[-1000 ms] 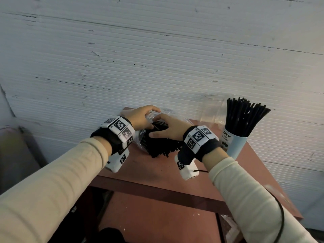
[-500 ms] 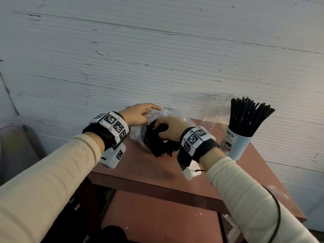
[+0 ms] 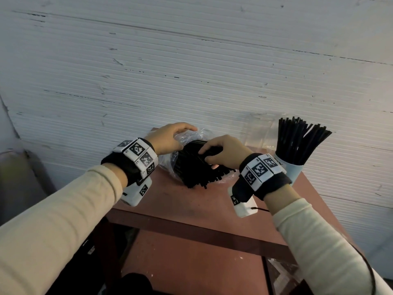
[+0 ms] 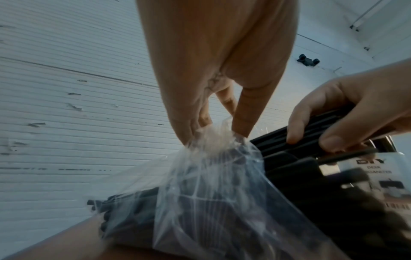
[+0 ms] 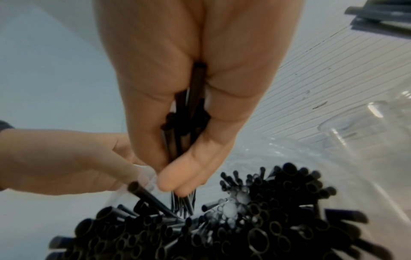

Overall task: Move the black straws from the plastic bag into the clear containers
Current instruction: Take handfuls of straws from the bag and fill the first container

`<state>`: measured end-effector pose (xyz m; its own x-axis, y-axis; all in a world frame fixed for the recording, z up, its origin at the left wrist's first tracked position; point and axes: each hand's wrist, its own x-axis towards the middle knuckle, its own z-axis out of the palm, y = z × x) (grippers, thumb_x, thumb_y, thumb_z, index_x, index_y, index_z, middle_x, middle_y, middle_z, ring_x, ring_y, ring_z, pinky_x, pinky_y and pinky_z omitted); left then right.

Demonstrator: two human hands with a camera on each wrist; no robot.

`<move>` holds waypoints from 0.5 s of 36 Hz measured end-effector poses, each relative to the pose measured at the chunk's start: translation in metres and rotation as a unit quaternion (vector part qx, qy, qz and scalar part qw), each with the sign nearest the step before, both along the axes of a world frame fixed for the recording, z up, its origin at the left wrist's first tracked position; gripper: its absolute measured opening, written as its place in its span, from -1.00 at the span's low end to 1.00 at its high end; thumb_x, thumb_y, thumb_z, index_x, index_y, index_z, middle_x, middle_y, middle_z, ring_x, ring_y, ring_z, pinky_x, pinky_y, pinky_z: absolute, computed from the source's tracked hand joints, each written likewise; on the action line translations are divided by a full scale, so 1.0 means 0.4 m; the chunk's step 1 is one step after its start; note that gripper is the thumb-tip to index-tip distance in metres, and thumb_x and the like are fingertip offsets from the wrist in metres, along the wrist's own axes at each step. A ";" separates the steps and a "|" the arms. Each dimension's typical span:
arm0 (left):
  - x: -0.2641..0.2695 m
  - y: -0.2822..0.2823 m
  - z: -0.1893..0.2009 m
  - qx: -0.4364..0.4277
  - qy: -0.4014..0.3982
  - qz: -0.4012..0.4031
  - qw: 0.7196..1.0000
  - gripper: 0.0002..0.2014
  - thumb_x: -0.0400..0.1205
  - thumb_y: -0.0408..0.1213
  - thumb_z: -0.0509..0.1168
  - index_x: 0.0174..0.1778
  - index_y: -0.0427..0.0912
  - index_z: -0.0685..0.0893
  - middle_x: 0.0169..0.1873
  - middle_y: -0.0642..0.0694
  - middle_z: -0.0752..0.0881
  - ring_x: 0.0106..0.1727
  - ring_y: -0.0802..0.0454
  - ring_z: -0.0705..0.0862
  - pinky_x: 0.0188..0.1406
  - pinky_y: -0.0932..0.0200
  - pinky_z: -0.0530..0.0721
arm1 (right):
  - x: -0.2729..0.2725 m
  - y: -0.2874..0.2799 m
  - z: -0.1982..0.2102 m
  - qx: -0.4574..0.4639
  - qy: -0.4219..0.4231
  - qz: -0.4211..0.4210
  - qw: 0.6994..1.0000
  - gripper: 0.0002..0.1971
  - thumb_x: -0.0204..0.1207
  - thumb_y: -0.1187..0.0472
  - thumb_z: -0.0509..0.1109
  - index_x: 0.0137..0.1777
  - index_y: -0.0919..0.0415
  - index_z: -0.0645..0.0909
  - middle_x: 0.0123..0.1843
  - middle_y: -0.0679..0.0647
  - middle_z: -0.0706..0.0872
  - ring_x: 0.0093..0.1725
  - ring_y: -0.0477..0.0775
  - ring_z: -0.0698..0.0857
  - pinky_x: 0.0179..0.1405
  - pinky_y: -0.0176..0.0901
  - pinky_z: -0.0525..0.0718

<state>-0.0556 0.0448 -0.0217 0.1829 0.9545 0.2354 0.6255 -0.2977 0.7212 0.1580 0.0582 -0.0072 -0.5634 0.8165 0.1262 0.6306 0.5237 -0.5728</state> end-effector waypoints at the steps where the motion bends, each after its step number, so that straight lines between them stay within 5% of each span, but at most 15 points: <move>1: 0.002 0.000 -0.003 0.009 0.014 0.008 1.000 -0.39 0.52 -0.61 0.37 0.35 0.14 0.57 0.50 0.00 0.54 0.59 0.11 0.40 0.45 0.19 0.43 | 0.008 -0.002 0.001 -0.005 0.006 0.000 1.000 -0.77 0.44 0.35 0.48 0.00 0.03 0.79 -0.20 -0.08 0.79 -0.33 -0.10 0.80 -0.37 -0.45 0.65; 4: 0.021 -0.005 -0.008 0.074 0.086 0.059 0.992 -0.47 0.46 -0.47 0.44 0.31 0.05 0.59 0.37 -0.07 0.56 0.42 -0.10 0.54 0.37 -0.05 0.55 | 0.036 -0.006 0.004 -0.016 0.017 0.002 1.000 -0.77 0.43 0.34 0.49 -0.01 0.02 0.79 -0.22 -0.04 0.81 -0.34 -0.09 0.80 -0.43 -0.40 0.61; 8: 0.071 -0.022 0.006 0.191 0.135 0.051 0.971 -0.49 0.41 -0.30 0.52 0.28 -0.02 0.58 0.28 -0.04 0.43 0.35 -0.04 0.43 0.34 0.09 0.44 | 0.076 -0.020 0.016 -0.010 0.009 0.013 1.000 -0.77 0.43 0.33 0.51 0.00 0.01 0.80 -0.30 -0.16 0.78 -0.37 -0.14 0.78 -0.36 -0.35 0.63; 14: 0.166 -0.001 0.028 0.136 0.244 -0.083 0.957 -0.30 0.32 -0.06 0.61 0.37 -0.02 0.54 0.23 0.05 0.60 0.27 0.08 0.56 0.32 0.07 0.52 | 0.131 -0.063 0.054 0.009 -0.023 0.022 0.999 -0.73 0.43 0.32 0.51 0.06 -0.01 0.80 -0.29 -0.11 0.75 -0.42 -0.23 0.65 -0.35 -0.45 0.58; 18: 0.229 0.009 0.023 0.126 0.261 -0.082 0.954 -0.52 0.37 -0.10 0.57 0.16 0.00 0.56 -0.06 0.10 0.67 0.00 0.06 0.64 0.08 0.05 0.63 | 0.172 -0.102 0.079 0.022 -0.033 0.023 0.999 -0.72 0.45 0.31 0.51 0.09 -0.04 0.80 -0.39 -0.30 0.68 -0.40 -0.34 0.64 -0.30 -0.54 0.58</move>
<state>0.0360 0.0483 -0.0127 0.4799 0.8284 0.2890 0.8097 -0.5450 0.2176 0.2270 0.0174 0.0243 -0.6088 0.7837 0.1228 0.6411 0.5772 -0.5058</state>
